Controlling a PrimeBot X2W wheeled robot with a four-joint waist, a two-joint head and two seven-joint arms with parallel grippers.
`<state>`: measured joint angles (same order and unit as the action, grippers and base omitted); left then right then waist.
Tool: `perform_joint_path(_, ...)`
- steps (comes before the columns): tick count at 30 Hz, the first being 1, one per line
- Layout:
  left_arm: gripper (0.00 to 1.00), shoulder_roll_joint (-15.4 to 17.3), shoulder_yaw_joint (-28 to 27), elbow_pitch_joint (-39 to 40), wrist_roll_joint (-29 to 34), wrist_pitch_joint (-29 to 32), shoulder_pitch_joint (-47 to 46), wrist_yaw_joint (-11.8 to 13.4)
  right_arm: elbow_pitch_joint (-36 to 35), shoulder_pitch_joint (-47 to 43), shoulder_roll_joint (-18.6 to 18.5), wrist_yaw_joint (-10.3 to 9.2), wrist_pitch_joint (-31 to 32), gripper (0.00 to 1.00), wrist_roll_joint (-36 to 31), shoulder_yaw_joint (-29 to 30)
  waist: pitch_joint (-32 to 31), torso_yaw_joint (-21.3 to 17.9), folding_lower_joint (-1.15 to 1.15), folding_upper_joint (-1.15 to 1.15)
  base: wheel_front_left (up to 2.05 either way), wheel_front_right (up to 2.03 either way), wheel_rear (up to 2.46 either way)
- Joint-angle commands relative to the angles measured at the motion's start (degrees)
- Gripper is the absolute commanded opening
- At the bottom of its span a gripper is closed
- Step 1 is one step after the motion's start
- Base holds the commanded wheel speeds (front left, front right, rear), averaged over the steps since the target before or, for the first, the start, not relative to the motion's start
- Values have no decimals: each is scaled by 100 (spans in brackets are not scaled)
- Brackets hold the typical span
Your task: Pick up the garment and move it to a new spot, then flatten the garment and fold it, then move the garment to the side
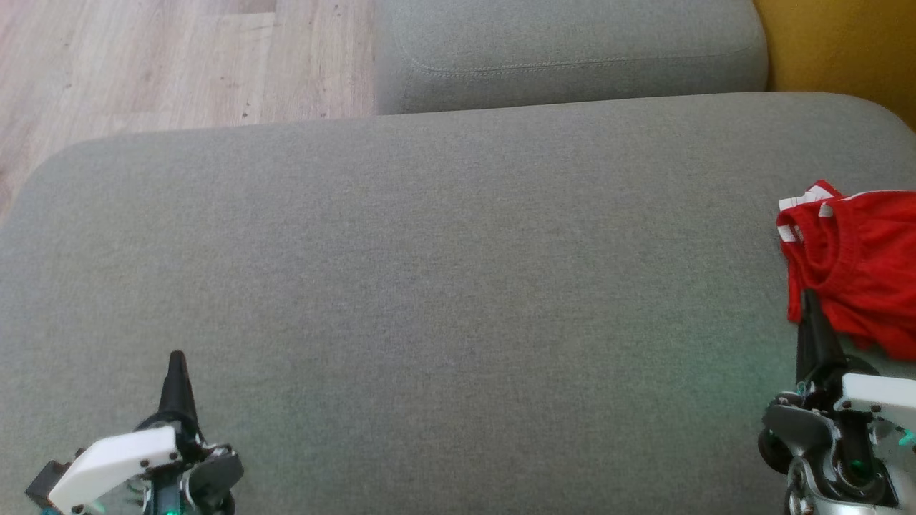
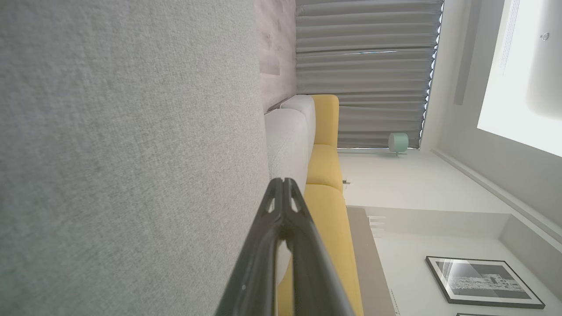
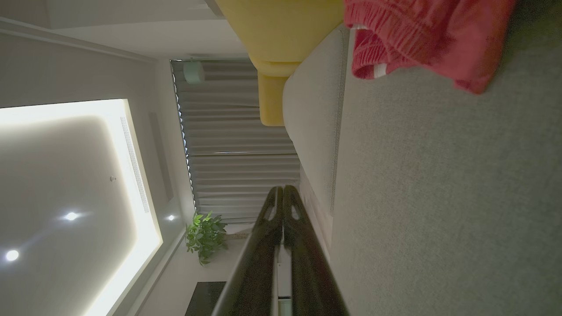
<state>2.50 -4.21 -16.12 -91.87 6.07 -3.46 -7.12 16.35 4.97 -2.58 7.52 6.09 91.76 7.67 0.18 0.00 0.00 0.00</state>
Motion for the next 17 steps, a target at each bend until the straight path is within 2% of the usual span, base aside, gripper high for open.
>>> perform_joint_path(1, 0, 38, -229, 207, -31, 40, -273, -36, -233, 121, -30, -3, 39, 0, 41, -116, 0, 0, 0, 0, 0, 0, 0)
perform_joint_path(17, 0, 38, -229, 207, -31, 40, -273, -36, -233, 121, -30, -3, 39, 0, 41, -116, 0, 0, 0, 0, 0, 0, 0)
